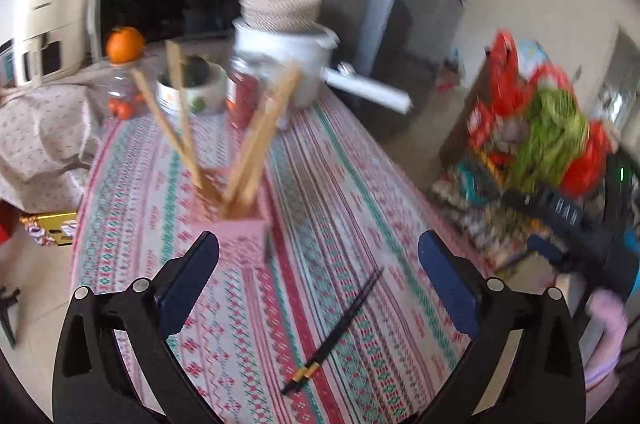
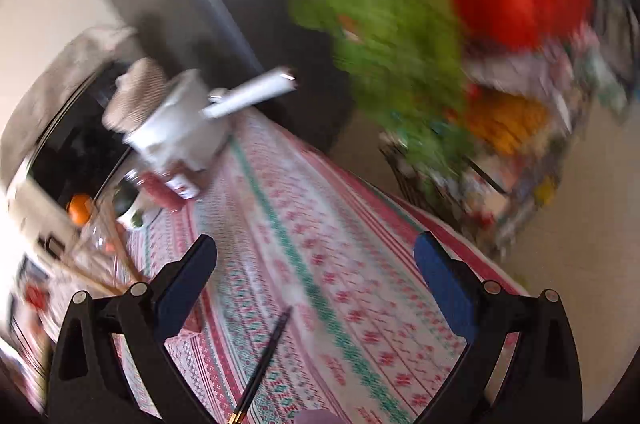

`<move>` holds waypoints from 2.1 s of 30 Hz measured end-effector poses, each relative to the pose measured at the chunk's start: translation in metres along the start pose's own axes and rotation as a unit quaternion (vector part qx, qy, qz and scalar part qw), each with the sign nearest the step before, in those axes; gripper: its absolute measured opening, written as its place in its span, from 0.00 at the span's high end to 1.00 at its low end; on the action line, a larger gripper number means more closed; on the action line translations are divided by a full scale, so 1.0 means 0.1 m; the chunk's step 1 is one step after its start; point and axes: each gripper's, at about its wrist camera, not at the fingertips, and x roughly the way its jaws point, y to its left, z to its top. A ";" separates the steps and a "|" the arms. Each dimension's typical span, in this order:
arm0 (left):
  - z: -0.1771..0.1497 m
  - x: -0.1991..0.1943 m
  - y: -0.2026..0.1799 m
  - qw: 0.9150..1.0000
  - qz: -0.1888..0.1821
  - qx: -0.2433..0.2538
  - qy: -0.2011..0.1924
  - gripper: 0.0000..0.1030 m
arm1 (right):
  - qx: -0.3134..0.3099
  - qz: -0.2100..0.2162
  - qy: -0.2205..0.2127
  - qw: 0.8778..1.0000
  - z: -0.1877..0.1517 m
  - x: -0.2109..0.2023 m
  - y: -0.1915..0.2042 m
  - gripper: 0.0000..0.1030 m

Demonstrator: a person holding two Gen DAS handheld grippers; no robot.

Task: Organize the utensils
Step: 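Move both open tools to the two black chopsticks on the table, then grasp a black chopstick with the left tool and lift it upright, then hold the black chopstick upright with the left tool while the right tool grasps the other black chopstick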

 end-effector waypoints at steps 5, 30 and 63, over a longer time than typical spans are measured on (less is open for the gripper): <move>-0.19 0.67 -0.39 0.992 -0.006 0.053 0.113 0.07 | 0.114 0.012 0.055 0.992 0.12 0.15 -0.61 0.06; -0.26 1.98 -0.26 0.955 0.009 0.057 0.292 0.45 | 0.044 0.051 0.184 0.981 -0.22 0.50 -0.29 0.06; -0.06 0.00 0.14 0.998 0.014 0.061 0.028 0.96 | -0.075 -0.061 0.186 0.978 -0.74 1.10 0.45 0.07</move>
